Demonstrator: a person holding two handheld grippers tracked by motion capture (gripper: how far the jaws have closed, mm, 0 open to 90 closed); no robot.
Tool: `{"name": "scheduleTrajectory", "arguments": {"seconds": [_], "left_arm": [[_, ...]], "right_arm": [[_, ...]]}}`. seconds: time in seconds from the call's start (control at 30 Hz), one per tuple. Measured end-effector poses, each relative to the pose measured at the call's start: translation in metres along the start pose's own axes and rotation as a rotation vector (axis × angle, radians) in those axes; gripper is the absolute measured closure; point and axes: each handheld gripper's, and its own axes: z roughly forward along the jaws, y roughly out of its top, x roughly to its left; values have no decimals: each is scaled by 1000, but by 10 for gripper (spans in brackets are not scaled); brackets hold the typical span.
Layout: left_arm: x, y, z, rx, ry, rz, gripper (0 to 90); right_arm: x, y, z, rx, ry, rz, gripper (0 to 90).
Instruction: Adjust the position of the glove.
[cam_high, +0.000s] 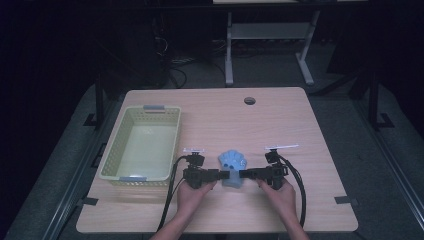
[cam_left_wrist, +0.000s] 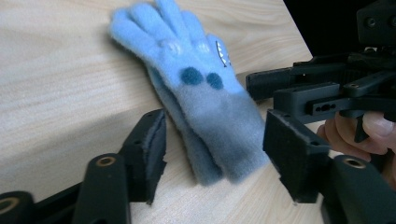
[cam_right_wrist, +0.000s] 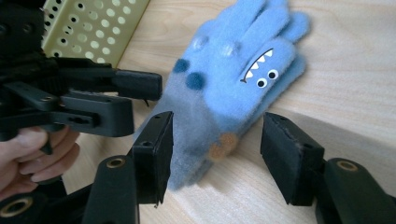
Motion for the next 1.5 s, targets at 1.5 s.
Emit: {"name": "scheduleTrajectory", "arguments": {"seconds": [1.5], "left_arm": [[18,-1,17,54,-102,-128,678]], "right_arm": [[4,-8,23,-4,39,65,662]]}}
